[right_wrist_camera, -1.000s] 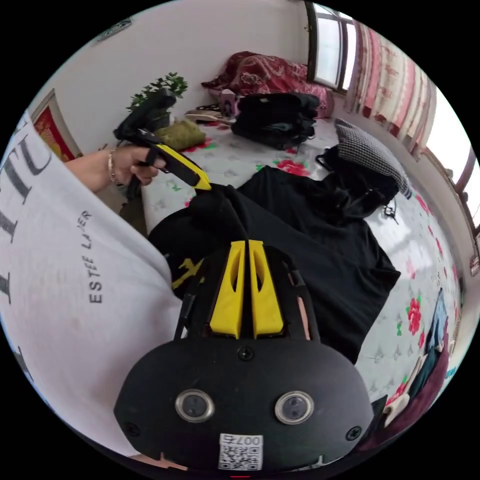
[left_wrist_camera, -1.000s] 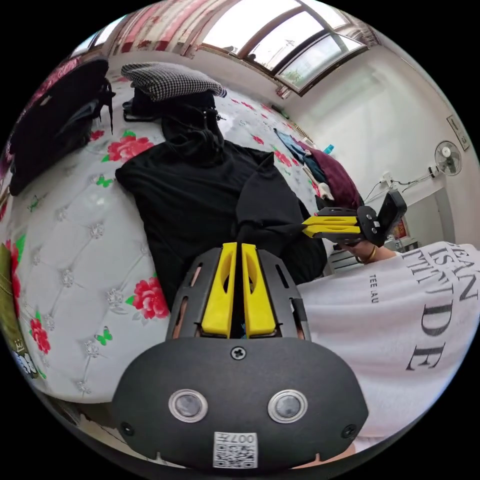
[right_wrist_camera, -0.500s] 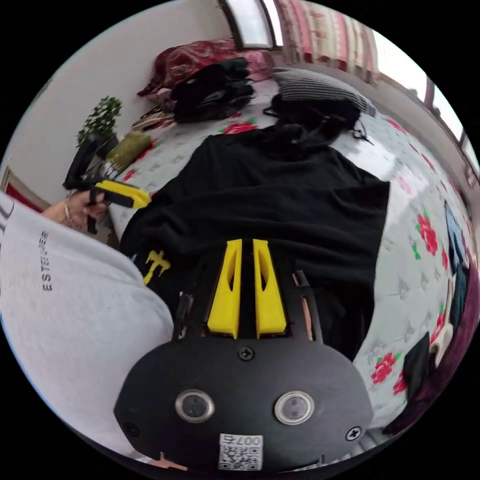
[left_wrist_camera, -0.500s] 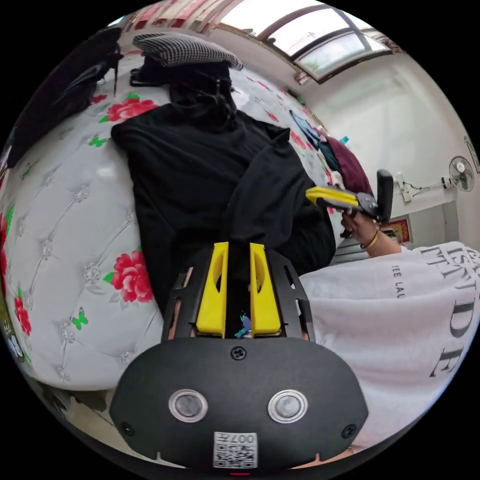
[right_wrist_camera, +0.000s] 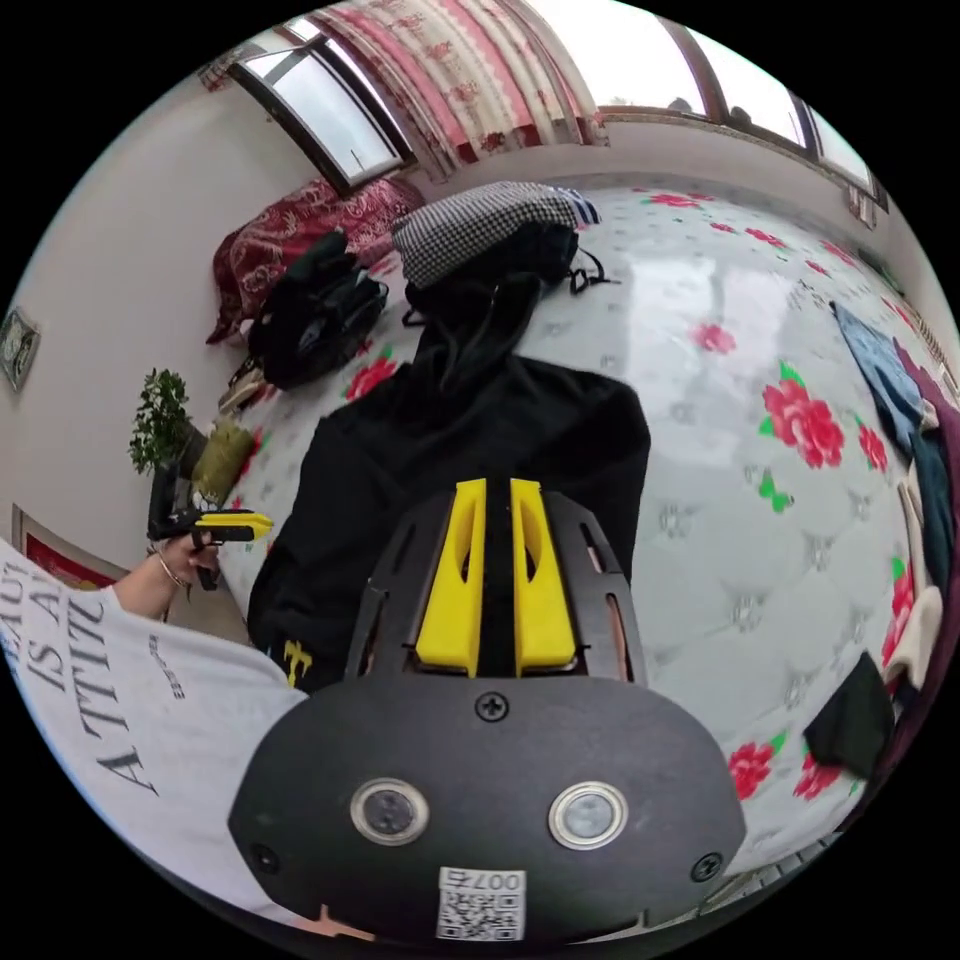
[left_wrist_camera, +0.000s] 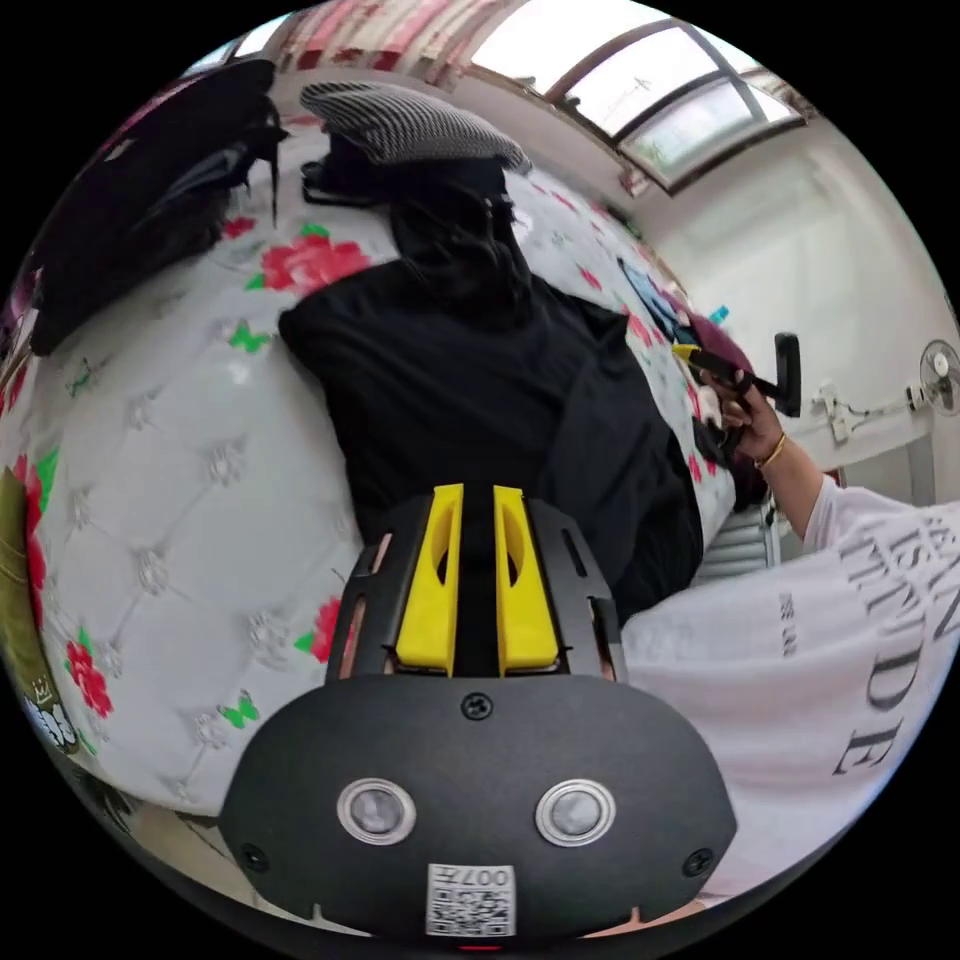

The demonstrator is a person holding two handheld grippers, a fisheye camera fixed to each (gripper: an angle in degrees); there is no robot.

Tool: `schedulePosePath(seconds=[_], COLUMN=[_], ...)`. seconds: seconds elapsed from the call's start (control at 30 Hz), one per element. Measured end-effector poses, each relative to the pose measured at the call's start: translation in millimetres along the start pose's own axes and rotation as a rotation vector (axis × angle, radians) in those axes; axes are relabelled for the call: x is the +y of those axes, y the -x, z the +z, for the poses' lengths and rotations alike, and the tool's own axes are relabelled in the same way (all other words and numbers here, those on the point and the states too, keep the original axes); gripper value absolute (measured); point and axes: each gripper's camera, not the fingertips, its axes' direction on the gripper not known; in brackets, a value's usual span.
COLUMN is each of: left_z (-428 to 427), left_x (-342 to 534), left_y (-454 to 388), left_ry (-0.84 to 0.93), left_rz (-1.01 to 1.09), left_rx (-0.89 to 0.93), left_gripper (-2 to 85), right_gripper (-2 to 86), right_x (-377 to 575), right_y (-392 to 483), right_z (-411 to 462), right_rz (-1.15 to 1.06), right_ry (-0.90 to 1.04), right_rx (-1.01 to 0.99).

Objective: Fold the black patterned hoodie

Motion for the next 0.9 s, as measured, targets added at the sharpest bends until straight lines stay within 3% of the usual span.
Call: schedulePosePath(seconds=[0.13, 0.33, 0.5, 0.6, 0.77, 0.9], left_z=[2, 58, 106, 109, 112, 92], left_x=[-68, -113, -97, -85, -76, -68], left_y=[14, 17, 12, 10, 11, 18], left_ry=[-0.104, -0.038, 0.075, 0.044, 0.035, -0.049], left_rz=[-0.045, -0.026, -0.019, -0.016, -0.002, -0.068], left_rx=[-0.027, -0.035, -0.145, -0.163, -0.168, -0.098], left_gripper=[7.3, 7.3, 7.0, 6.6, 5.7, 8.0], right_gripper=[6.4, 8.5, 8.5, 7.1, 6.1, 5.8], right_x=[-121, -272, -331, -336, -317, -220], right_y=[-26, -52, -66, -61, 6, 82], right_z=[27, 112, 195, 220, 119, -26], right_rz=[0.038, 0.058, 0.061, 0.054, -0.158, -0.391], right_ry=[-0.046, -0.013, 0.102, 0.153, -0.076, -0.287], right_rx=[-0.032, -0.024, 0.045, 0.029, -0.084, -0.218])
